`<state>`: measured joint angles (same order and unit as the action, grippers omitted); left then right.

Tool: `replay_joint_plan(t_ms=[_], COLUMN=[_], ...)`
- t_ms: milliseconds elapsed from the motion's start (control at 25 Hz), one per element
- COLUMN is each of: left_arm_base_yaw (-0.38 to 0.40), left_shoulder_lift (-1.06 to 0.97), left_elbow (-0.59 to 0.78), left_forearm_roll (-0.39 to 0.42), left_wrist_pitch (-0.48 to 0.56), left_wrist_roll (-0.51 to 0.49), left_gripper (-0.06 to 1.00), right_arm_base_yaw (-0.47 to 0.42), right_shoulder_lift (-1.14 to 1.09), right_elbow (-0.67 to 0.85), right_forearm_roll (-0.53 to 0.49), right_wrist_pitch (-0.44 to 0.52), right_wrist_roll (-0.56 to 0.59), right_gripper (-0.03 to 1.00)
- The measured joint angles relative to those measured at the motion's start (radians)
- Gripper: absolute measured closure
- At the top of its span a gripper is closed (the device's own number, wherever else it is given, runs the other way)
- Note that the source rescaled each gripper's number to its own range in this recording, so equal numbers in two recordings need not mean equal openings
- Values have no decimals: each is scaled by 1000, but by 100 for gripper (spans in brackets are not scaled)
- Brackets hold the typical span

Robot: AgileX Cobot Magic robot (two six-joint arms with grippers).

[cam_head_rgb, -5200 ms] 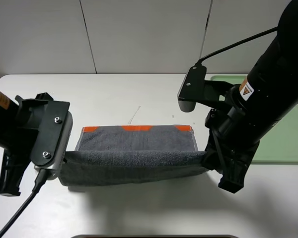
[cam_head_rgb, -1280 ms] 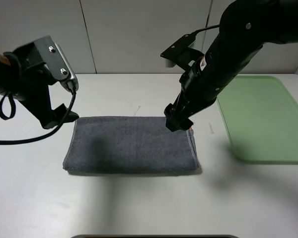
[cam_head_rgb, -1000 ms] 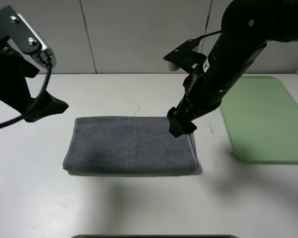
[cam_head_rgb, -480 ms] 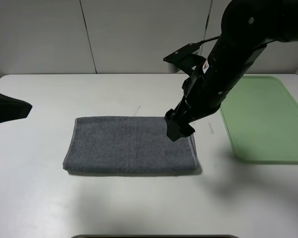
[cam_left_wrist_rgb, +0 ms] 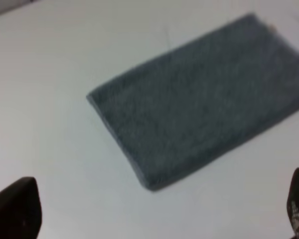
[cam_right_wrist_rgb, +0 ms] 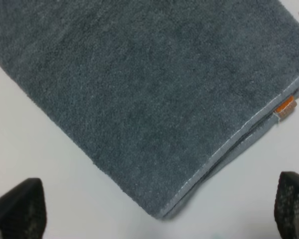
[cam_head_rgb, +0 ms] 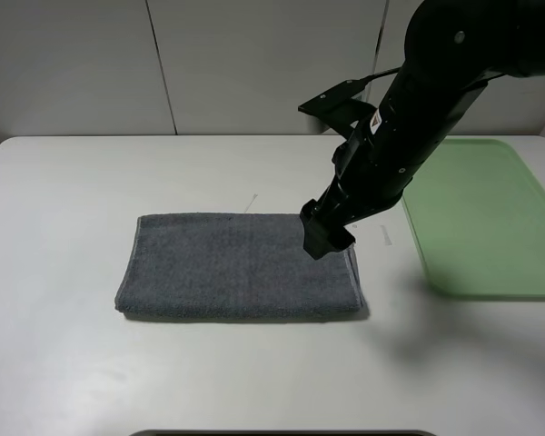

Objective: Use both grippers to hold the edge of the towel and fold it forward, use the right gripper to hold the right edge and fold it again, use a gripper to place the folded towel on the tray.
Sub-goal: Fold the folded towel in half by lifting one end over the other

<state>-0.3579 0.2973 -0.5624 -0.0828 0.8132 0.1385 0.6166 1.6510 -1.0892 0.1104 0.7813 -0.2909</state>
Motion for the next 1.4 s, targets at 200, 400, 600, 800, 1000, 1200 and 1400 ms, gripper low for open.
replay_joint_plan(t_ms=[200,400,600,800,1000,1200,1400], left_arm_base_yaw=[0,0,0,0,0,0,1], left_shoulder_lift=[-157,-229,-289,-302,-302,-302,-302], left_elbow=[9,13,45,65,66,67,67], left_forearm_roll=[11,107,198,223,233,233,233], left_wrist_pitch=[24,119,191,244,244,244,244], left_wrist_roll=[-125,-206,-288,-318,-329,-331,-332], left_gripper=[-6,-6,-6,-6,-6,-6,-6], right_arm_base_yaw=[0,0,0,0,0,0,0], right_shoulder_lift=[0,0,0,0,0,0,0], right_elbow=[0,0,0,0,0,0,0], right_forearm_roll=[8,12,17,20,22,24,66], right_wrist_pitch=[0,-1,-15,-16,-17,-17,-16], right_wrist_roll=[0,0,0,0,0,0,0], right_gripper=[-3,-3,-3,-3,-3,-3,-3])
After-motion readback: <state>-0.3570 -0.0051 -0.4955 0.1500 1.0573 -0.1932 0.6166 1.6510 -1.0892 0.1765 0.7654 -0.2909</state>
